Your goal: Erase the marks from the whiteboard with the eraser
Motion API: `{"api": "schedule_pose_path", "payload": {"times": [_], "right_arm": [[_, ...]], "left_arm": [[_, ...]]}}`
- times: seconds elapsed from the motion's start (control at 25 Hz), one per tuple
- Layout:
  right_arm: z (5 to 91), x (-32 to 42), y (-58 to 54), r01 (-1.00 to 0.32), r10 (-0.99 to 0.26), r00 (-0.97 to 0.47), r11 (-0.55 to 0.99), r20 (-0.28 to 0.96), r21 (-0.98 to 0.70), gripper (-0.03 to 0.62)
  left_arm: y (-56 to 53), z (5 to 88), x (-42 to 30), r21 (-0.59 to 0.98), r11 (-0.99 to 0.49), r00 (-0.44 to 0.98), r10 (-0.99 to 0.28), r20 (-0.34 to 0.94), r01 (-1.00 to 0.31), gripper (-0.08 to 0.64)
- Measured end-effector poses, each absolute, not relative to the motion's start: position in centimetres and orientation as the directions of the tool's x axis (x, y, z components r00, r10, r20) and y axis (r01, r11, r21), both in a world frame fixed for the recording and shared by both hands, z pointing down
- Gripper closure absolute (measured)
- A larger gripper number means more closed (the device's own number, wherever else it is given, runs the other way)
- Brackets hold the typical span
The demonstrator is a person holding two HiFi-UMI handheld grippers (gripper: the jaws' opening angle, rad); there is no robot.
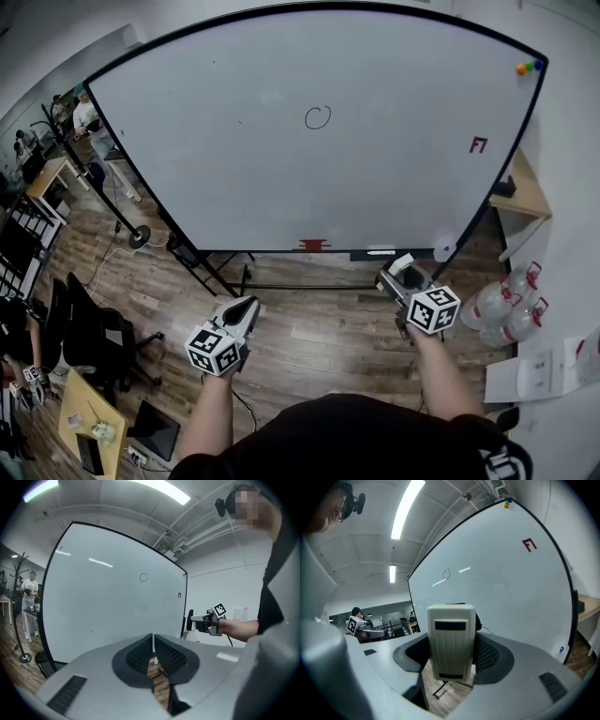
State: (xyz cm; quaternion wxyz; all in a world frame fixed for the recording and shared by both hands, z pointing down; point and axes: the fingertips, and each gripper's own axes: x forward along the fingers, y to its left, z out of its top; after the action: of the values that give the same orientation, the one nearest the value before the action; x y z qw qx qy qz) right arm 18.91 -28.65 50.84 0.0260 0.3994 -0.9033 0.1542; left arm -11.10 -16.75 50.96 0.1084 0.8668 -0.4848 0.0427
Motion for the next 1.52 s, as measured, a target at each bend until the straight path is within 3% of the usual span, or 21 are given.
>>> {"api": "schedule_pose_path", "payload": {"times": [0.96, 1.52], "right_arm": [[46.9, 17.6, -32.2, -0.685, -0.674, -0.727, 0.700, 0.128, -0.202, 0.342], [47.1, 15.3, -33.0, -0.692, -0.677, -0.721, 0.692, 0.150, -0.206, 0.342]], "left_arm": [[-19.2, 50.2, -8.7, 0.138, -0.494, 0.511, -0.844, 0.160, -0.859, 0.534], [-20.9, 50.5, -11.6, 0.152, -0.505, 0.524, -0.841, 0.137, -0.850, 0.534]]}}
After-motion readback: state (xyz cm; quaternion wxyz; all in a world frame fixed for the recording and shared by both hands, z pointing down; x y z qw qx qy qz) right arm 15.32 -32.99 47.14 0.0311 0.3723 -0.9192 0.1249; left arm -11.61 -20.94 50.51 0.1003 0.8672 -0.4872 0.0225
